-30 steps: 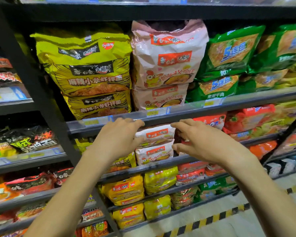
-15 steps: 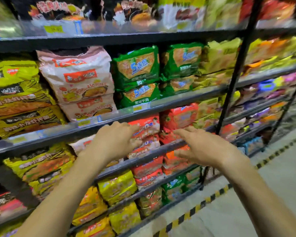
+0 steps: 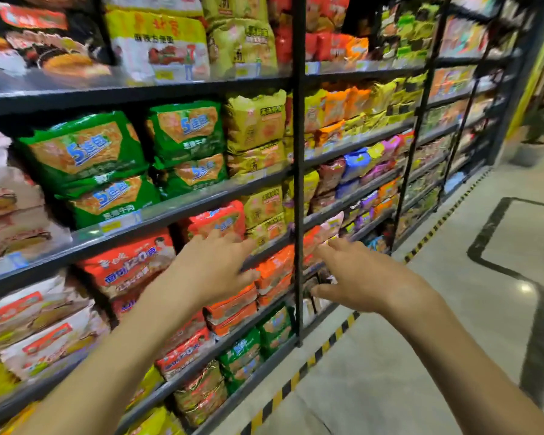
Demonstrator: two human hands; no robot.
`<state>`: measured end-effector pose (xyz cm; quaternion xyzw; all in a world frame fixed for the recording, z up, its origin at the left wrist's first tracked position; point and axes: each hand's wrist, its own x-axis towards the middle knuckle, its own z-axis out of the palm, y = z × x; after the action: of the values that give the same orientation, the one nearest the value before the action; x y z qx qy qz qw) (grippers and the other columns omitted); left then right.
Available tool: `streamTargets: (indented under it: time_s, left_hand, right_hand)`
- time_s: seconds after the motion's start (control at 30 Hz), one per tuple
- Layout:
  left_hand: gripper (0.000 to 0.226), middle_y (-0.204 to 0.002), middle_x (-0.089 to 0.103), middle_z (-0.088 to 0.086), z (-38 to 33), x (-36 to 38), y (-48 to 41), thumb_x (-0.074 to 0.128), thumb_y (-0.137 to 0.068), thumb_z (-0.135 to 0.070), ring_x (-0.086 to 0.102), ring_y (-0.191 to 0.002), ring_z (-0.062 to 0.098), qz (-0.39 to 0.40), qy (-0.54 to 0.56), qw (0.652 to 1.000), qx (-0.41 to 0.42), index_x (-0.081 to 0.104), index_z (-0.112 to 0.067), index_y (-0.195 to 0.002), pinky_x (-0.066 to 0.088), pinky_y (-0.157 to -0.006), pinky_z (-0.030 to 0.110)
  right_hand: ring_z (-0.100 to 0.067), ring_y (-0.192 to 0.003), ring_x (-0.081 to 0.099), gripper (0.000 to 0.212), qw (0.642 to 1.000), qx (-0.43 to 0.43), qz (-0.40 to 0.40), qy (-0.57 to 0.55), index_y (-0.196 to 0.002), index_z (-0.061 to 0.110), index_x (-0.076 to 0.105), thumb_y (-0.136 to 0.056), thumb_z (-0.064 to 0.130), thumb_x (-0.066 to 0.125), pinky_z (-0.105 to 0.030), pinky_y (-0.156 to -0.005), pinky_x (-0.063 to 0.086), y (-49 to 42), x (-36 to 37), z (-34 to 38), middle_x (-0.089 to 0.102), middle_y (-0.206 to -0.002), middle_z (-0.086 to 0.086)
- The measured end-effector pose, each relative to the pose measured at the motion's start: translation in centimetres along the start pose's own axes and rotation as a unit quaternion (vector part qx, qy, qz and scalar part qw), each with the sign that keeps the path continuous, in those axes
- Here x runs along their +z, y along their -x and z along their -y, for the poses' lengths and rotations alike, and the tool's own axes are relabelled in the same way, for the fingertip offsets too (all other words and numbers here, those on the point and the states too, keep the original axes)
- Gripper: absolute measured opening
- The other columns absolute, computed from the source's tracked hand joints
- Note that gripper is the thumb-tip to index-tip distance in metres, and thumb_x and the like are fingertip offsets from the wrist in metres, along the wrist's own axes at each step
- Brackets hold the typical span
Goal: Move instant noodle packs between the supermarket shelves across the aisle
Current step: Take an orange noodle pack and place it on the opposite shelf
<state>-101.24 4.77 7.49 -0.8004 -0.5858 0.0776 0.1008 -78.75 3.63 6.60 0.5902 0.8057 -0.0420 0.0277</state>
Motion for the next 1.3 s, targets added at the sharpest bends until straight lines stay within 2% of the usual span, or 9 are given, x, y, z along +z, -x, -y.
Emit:
streamTargets:
  time_s: [0.17, 0.33, 0.6, 0.77, 1.03, 1.13, 1.3]
  left_hand:
    - [0.066, -0.159, 0.039, 0.002, -3.8, -2.2, -3.7, 0.040, -0.099, -0.063, 0.036, -0.145, 0.030, 0.043, 0.005, 0.998, 0.039, 0.026, -0.035, -0.157, 0.038, -0.114, 0.047]
    - [0.060, -0.149, 0.049, 0.003, -5.7, -3.0, -8.3, 0.043, -0.099, -0.062, 0.041, -0.140, 0.030, 0.031, 0.014, 0.999, 0.036, 0.033, -0.035, -0.152, 0.042, -0.108, 0.050]
    - [0.065, -0.161, 0.037, 0.003, -8.6, -5.1, -17.3, 0.043, -0.100, -0.061, 0.038, -0.144, 0.031, 0.043, 0.035, 0.998, -0.006, 0.023, -0.039, -0.158, 0.038, -0.111, 0.043]
    - [0.064, -0.157, 0.041, 0.001, -11.5, -7.1, -23.6, 0.042, -0.099, -0.061, 0.039, -0.144, 0.030, 0.023, 0.047, 0.998, -0.017, 0.020, -0.044, -0.156, 0.040, -0.107, 0.046]
    - [0.067, -0.156, 0.043, -0.002, -16.7, -8.2, -31.5, 0.044, -0.099, -0.063, 0.043, -0.142, 0.026, 0.052, 0.043, 0.998, -0.011, 0.020, -0.043, -0.158, 0.045, -0.102, 0.042]
    - [0.068, -0.153, 0.046, -0.002, -18.6, -8.2, -34.2, 0.043, -0.097, -0.066, 0.048, -0.137, 0.026, 0.069, 0.036, 0.997, -0.018, 0.017, -0.046, -0.157, 0.049, -0.095, 0.040]
    - [0.068, -0.157, 0.042, -0.004, -23.3, -9.1, -38.0, 0.043, -0.099, -0.063, 0.045, -0.141, 0.025, 0.079, 0.031, 0.996, -0.040, 0.018, -0.041, -0.158, 0.048, -0.103, 0.041]
  right_hand:
    - [-0.034, -0.140, 0.035, 0.063, 0.998, 0.043, 0.024, -0.027, -0.152, 0.024, 0.031, -0.098, 0.049, 0.054, -0.050, -0.108, 0.041, -0.1, -1.0, -5.6, 0.024, -0.159, -0.006]
    - [-0.031, -0.134, 0.043, 0.065, 0.998, 0.048, 0.038, -0.031, -0.154, 0.025, 0.028, -0.099, 0.046, 0.054, -0.044, -0.104, 0.042, -2.1, -1.9, -10.0, 0.030, -0.157, -0.007]
    - [-0.030, -0.138, 0.041, 0.067, 0.999, 0.010, 0.052, -0.008, -0.156, 0.026, 0.023, -0.100, 0.045, 0.053, -0.045, -0.108, 0.042, -8.6, -4.1, -17.2, 0.029, -0.159, -0.007]
    - [-0.029, -0.134, 0.045, 0.070, 1.000, 0.005, 0.016, -0.013, -0.156, 0.029, 0.023, -0.097, 0.049, 0.054, -0.045, -0.104, 0.045, -12.1, -6.3, -23.2, 0.035, -0.156, -0.006]
    - [-0.027, -0.144, 0.035, 0.074, 0.999, 0.004, 0.019, -0.029, -0.157, 0.027, 0.019, -0.097, 0.052, 0.054, -0.047, -0.111, 0.038, -15.6, -6.2, -32.4, 0.024, -0.163, -0.005]
    - [-0.028, -0.139, 0.041, 0.073, 0.999, -0.010, 0.026, -0.039, -0.157, 0.027, 0.019, -0.097, 0.051, 0.053, -0.047, -0.109, 0.041, -16.7, -6.1, -35.8, 0.029, -0.160, -0.005]
    - [-0.027, -0.132, 0.049, 0.069, 0.998, -0.033, 0.032, -0.037, -0.156, 0.026, 0.024, -0.098, 0.050, 0.053, -0.045, -0.105, 0.045, -18.5, -6.1, -41.9, 0.039, -0.154, -0.005]
